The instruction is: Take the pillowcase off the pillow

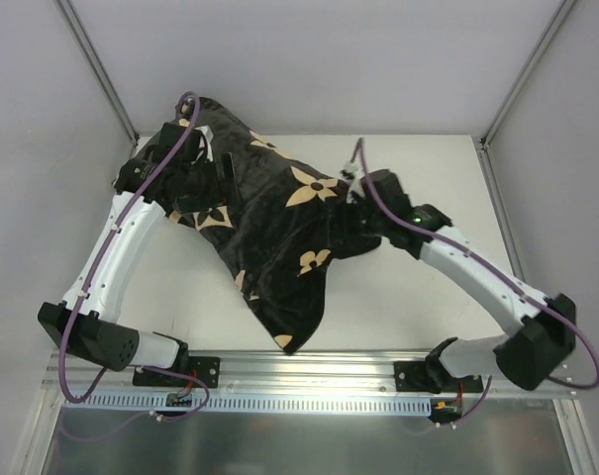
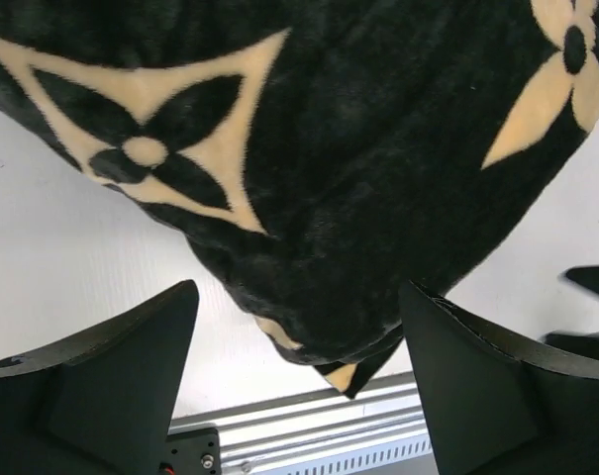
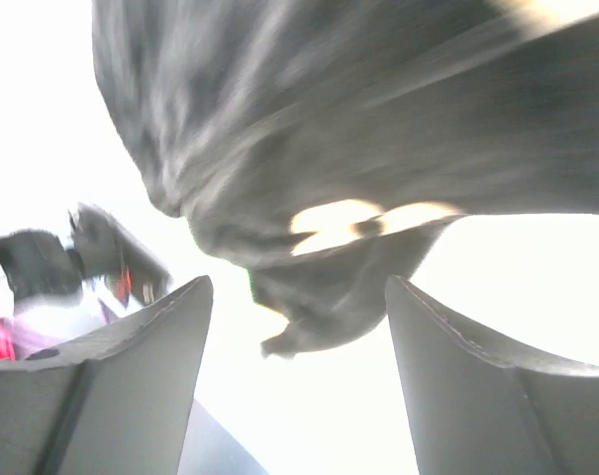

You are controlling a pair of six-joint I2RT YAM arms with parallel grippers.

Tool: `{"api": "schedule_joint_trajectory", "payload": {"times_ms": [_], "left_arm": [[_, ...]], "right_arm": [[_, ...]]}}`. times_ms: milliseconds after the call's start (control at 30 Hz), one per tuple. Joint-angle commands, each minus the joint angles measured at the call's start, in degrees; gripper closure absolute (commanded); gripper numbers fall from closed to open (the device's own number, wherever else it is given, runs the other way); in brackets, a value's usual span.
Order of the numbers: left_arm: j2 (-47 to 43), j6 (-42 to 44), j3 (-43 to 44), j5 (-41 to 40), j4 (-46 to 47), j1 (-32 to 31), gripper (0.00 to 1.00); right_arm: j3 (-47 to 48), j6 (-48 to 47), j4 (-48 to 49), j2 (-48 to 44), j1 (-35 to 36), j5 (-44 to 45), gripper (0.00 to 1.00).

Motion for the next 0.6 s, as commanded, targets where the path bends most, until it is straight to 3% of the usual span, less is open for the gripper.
{"api": "schedule_joint_trajectory", "payload": {"times_ms": [0, 200, 433, 567], "left_arm": [[0.0, 2.4, 0.0, -1.1, 0.8, -4.5, 0.17], [5.8, 3.8, 2.3, -10.1, 0.8, -16.1, 0.19], [15.6, 3.4, 7.2, -24.9, 0.7, -32.8, 0.21], [20.6, 3.0, 8.9, -29.4, 0.7, -33.5, 0.27]], "right_arm": [[-5.9, 0.2, 0.4, -9.2, -10.1, 6.0, 0.25], [-13.5, 2.6, 0.1, -14.2, -19.4, 2.4, 0.22], [-16.5, 3.0, -0.6, -17.4, -21.0, 2.6, 0.16], [-16.8, 2.6, -1.2, -18.1, -21.4, 2.4, 0.16]]}}
